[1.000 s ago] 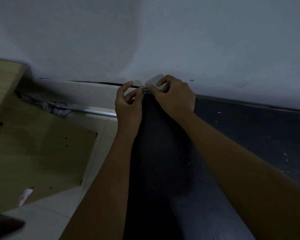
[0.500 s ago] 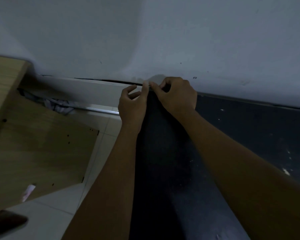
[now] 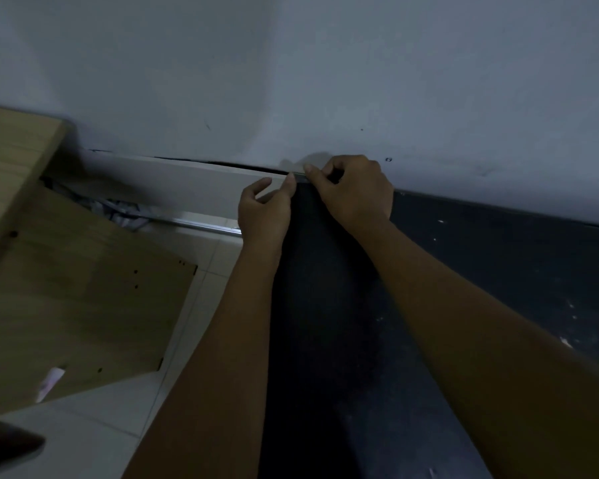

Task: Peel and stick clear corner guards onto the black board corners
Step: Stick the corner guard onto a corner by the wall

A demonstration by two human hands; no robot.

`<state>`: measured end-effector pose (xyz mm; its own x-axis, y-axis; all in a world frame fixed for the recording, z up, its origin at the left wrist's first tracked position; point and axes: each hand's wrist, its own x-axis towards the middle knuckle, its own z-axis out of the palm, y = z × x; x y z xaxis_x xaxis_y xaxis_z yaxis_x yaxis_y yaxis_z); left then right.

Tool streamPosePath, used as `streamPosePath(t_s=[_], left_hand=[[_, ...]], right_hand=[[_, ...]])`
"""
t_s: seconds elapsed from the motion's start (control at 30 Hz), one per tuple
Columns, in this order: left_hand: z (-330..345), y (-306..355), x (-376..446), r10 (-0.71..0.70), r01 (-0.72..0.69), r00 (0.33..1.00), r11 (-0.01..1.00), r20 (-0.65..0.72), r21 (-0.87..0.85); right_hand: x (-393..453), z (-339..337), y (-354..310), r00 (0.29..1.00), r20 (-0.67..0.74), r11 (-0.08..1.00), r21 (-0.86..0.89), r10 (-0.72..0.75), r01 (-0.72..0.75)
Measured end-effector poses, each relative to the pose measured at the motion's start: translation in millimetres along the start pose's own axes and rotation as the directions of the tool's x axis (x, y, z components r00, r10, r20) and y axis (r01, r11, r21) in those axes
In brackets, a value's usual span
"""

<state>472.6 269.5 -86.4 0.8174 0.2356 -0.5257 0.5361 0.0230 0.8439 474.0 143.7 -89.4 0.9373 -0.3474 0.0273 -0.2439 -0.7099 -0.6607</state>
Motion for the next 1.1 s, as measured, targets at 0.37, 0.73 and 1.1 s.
streamPosePath(t_s=[0.37, 0.73, 1.1], left_hand=[[-11, -7, -15, 0.007, -0.008, 1.0, 0.998, -0.023, -0.066], [-4, -20, -33, 0.539, -0.491, 0.78, 0.842, -0.318, 0.224], [0, -24, -28, 0.631, -0.479, 0.725, 0.75, -0.276, 0.456]], right_hand=[[-4, 0, 2, 1.0, -0.006, 1.0, 0.027, -0.007, 0.007], [-12, 0, 10, 0.989, -0.135, 0.983, 0.159, -0.067, 0.089], [-22, -1, 13, 0.96, -0.02, 0.96, -0.019, -0.28, 0.279]])
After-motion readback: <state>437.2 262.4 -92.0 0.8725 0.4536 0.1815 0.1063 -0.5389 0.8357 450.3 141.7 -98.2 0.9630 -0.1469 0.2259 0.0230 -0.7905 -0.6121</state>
